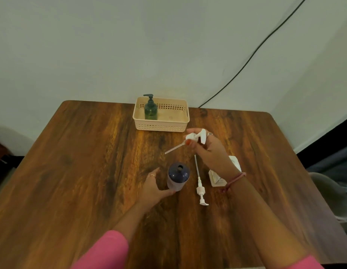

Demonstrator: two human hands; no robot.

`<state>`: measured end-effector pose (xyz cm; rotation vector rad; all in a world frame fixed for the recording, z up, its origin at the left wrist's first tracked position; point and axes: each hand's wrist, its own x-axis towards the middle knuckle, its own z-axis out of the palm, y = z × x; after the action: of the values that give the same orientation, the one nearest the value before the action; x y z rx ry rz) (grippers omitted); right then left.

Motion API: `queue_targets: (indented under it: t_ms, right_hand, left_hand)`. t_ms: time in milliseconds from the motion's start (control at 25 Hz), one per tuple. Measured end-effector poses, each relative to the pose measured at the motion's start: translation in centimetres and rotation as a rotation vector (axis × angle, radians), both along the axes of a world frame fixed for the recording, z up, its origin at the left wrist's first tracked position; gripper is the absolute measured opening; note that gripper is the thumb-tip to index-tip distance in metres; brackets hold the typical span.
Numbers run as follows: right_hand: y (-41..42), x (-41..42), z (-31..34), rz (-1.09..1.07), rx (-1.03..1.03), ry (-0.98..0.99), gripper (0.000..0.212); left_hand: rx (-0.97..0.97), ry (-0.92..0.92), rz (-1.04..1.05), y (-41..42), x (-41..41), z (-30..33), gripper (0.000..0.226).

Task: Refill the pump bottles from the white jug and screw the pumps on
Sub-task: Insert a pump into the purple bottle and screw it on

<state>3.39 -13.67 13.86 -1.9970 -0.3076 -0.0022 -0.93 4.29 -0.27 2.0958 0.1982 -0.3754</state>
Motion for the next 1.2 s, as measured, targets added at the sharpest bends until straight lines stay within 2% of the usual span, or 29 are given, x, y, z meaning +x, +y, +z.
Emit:
queue_targets:
  t_ms: [120, 240, 360, 560, 720, 840, 1200]
  right_hand:
    - [-1.5, 0.4, 0.7, -0.076, -0.026, -0.009, 0.027]
    - [-2.6, 0.4, 0.9, -0.107, -0.037, 0.01, 0.027]
    - [-3.1, 0.3, 1.1, -0.085, -0.036, 0.013, 0.026]
    - [-2.9, 0.6, 2.7, -0.034, -0.053, -0.03, 0.029]
    - [-2.3, 1.1, 5.2, 0.002, 0.073, -0.018, 0.024]
    - [-1.9, 1.6, 7.9, 0.028, 0.132, -0.108, 0.025]
    - [-0.9, 2.6, 14.0, 0.127, 0.112, -0.23, 0.026]
  left_hand:
    - [-0.108, 0.01, -0.03, -2.2, 1.1, 0.2, 0.109]
    - [-0.184, -0.031, -0.041, -3.1, 1.8, 0.1, 0.098]
    - [-0.188, -0.095, -0.026, -2.9, 2.0, -0.3, 0.083]
    - [-0.168, -0.177, 0.073, -2.6, 1.6, -0.4, 0.086]
    - [-0.219, -0.288, 0.127, -2.7, 1.5, 2.6, 0.085]
    - [-0.237, -0.371, 0.133, -2.6, 2.0, 5.9, 0.085]
    - [-0.295, -0.444, 0.218, -2.0, 2.6, 12.5, 0.088]
